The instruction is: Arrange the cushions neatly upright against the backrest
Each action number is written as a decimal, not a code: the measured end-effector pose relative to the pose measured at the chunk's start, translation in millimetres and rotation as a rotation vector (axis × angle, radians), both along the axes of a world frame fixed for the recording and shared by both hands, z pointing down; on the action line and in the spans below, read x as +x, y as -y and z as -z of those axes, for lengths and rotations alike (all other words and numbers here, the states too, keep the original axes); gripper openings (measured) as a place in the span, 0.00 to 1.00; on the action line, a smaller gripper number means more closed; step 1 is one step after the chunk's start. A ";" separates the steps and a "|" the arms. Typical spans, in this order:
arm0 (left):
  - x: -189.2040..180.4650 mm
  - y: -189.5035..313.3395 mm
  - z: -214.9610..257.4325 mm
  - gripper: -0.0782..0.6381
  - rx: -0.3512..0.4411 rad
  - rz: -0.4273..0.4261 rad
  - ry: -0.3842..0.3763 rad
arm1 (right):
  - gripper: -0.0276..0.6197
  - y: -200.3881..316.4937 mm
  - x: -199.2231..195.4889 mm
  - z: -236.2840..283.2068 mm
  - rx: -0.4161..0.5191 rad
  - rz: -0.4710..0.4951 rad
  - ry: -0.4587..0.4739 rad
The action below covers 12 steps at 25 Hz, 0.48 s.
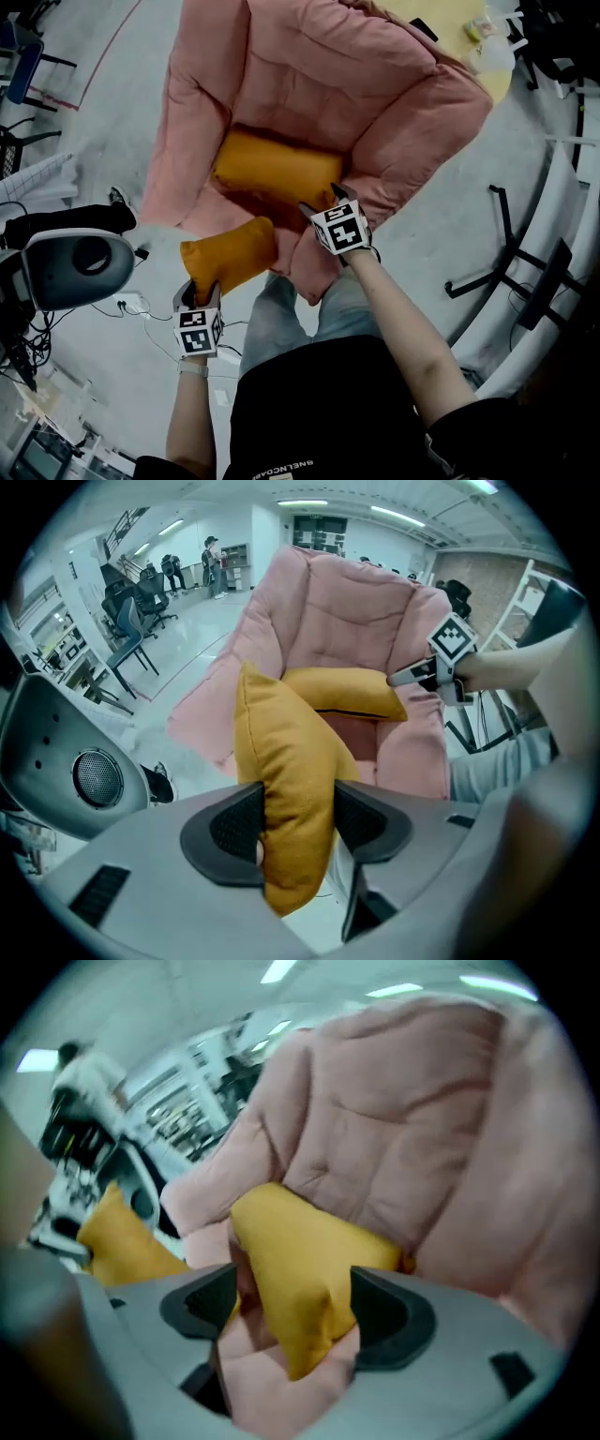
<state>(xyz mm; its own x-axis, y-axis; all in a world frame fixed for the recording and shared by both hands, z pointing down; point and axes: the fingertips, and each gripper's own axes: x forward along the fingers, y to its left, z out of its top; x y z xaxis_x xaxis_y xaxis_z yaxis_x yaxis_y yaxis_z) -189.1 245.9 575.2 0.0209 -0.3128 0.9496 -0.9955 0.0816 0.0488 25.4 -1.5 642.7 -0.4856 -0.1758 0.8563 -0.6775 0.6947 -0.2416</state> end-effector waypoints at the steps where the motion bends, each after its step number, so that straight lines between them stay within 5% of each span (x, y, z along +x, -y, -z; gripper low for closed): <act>1: 1.0 -0.5 0.3 0.42 0.001 0.001 0.000 | 0.62 1.2 -6.3 -1.3 0.051 0.147 -0.054; 3: 2.4 -1.9 0.7 0.42 0.001 0.007 0.003 | 0.69 7.1 -16.4 -8.0 0.105 0.367 -0.135; 5: 3.3 -2.9 0.9 0.42 0.002 0.016 0.006 | 0.73 18.5 -24.1 -16.7 0.118 0.486 -0.181; 12: 8.6 -5.4 0.7 0.42 -0.002 0.049 0.027 | 0.77 37.4 -39.9 -58.8 0.010 0.651 -0.253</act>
